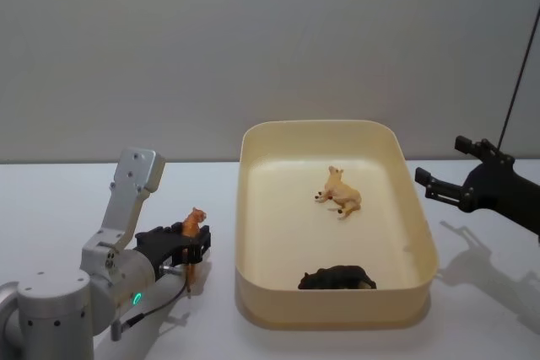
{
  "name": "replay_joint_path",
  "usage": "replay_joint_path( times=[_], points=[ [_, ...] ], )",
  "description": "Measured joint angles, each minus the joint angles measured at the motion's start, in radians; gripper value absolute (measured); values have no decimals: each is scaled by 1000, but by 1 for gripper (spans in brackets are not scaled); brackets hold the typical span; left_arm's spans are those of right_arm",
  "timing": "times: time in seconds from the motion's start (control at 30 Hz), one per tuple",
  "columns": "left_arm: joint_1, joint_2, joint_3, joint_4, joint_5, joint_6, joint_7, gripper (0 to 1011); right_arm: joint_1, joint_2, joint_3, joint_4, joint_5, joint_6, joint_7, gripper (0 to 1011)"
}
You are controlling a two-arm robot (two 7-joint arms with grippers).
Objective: Pick up the toy alternately with two hands and place it into the central storage box.
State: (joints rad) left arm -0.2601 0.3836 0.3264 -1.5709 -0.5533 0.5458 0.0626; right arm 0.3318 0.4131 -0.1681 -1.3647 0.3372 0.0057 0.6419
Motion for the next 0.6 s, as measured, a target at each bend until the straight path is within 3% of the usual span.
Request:
replay_joint_path(
  times=[0.27,0.6],
  points=[
    [-5,-4,0,7,1,-4,-3,255,0,0,0,0,0,0,0,1001],
    [-8,-6,0,10,2,-6,-5,240,0,0,0,0,0,0,0,1001]
  ],
)
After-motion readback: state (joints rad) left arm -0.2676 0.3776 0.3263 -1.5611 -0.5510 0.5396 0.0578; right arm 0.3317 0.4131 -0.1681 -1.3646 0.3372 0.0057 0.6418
